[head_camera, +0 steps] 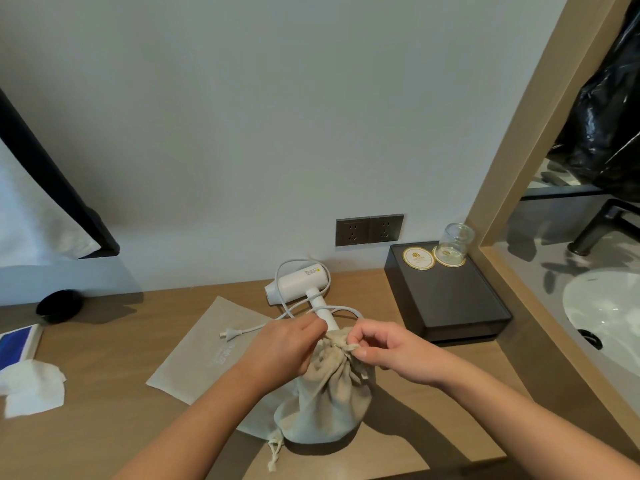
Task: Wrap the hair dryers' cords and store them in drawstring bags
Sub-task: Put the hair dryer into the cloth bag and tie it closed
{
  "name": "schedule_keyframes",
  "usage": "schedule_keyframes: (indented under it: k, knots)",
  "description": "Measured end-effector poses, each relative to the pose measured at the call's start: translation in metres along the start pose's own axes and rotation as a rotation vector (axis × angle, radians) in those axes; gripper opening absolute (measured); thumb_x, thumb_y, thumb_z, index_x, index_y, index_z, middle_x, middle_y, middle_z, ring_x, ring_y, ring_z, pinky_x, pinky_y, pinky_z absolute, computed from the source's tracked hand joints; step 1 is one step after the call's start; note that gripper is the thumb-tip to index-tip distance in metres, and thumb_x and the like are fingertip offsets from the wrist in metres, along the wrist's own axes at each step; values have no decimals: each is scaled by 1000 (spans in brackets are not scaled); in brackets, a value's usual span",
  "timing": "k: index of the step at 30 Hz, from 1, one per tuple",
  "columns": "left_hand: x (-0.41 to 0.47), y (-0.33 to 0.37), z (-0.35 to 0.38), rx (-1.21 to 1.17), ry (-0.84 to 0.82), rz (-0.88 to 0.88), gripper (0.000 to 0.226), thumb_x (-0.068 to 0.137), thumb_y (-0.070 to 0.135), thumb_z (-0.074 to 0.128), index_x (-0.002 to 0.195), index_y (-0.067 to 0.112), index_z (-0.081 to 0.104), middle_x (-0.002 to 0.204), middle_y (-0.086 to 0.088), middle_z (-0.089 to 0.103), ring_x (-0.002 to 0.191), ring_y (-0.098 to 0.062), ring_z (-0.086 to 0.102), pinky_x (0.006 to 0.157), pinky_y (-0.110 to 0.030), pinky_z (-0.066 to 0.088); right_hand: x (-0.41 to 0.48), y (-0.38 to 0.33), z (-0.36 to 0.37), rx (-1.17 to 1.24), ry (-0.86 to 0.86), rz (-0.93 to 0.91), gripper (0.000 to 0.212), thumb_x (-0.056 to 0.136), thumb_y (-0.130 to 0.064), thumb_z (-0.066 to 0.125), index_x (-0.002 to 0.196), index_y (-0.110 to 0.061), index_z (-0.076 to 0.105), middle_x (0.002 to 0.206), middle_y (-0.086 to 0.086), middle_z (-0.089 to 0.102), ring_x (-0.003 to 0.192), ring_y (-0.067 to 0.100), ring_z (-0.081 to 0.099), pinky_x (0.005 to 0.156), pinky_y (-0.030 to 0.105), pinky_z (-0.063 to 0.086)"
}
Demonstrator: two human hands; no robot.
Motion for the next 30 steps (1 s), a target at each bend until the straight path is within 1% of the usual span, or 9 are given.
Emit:
schedule_keyframes:
  k: [4, 6, 10, 12, 15, 19, 21, 24, 30]
  knots:
    - [0, 1, -9, 36, 26, 15, 5, 89, 23, 48, 87, 20, 52, 76, 5, 55, 53, -19, 53, 37, -32, 40, -2, 4, -1, -108, 27, 13, 12, 93, -14, 61, 84, -22, 59, 72, -9, 46, 67, 5, 40, 64, 20, 36]
    - [-1, 3, -15, -33, 51, 1, 7, 91, 29, 45, 89, 24, 50, 79, 9, 55, 58, -13, 54, 43, -32, 44, -1, 2, 1, -237, 27, 2, 16, 92, -14, 63, 81, -25, 57, 72, -8, 47, 67, 5, 42, 65, 19, 38]
    - [2, 0, -19, -571, 58, -213, 2, 86, 28, 57, 85, 26, 58, 86, 12, 54, 75, -8, 55, 65, -22, 47, 1, -5, 1, -402, 61, -60, 11, 90, -16, 67, 83, -22, 62, 77, -5, 50, 69, 4, 44, 68, 23, 41]
    - [5, -3, -15, -851, -4, -323, 3, 82, 27, 64, 80, 23, 64, 81, 13, 55, 71, -4, 52, 66, -17, 42, 0, -7, -3, -351, 70, -56, 5, 88, -15, 70, 85, -17, 68, 77, -1, 50, 68, 5, 45, 68, 22, 40]
    - [5, -1, -8, -1179, -227, -432, 11, 88, 20, 64, 77, 21, 65, 64, 13, 52, 58, -3, 43, 57, -15, 36, -2, -6, -4, -118, 21, 3, 7, 89, -14, 69, 85, -19, 70, 72, 7, 49, 66, 12, 44, 65, 21, 40]
    - [1, 7, -2, -1530, -470, -478, 19, 91, 20, 53, 72, 16, 54, 55, 7, 35, 47, -5, 25, 44, -13, 25, -5, 3, 4, 195, -100, 131, 5, 90, -14, 64, 85, -16, 64, 58, -6, 46, 51, 5, 38, 50, 17, 30]
    - [2, 12, 3, -1578, -518, -505, 25, 92, 22, 53, 71, 13, 44, 54, 6, 30, 45, -5, 23, 41, -14, 23, -8, 2, 11, 335, -211, 165, 4, 92, -13, 57, 88, -13, 57, 55, -9, 42, 46, 4, 33, 45, 15, 27]
    - [3, 15, 8, -1460, -500, -483, 33, 91, 29, 59, 66, 15, 43, 51, 4, 34, 41, -9, 29, 42, -17, 28, -14, 1, 20, 469, -309, 213, 12, 98, -9, 45, 87, -12, 47, 55, -7, 34, 44, 4, 28, 42, 14, 25]
    - [1, 13, 10, -1385, -439, -442, 37, 83, 37, 64, 63, 13, 44, 49, 4, 39, 42, -10, 34, 43, -18, 31, -18, 1, 18, 209, -185, 167, 22, 103, -12, 45, 81, -14, 45, 65, -2, 35, 52, 7, 32, 50, 18, 27]
Point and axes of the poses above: each hand's wrist, its own x-axis towards the middle knuckle, its own z-axis out of the palm, y = z × x, the point moved 6 cm from there along x, towards the middle knuckle
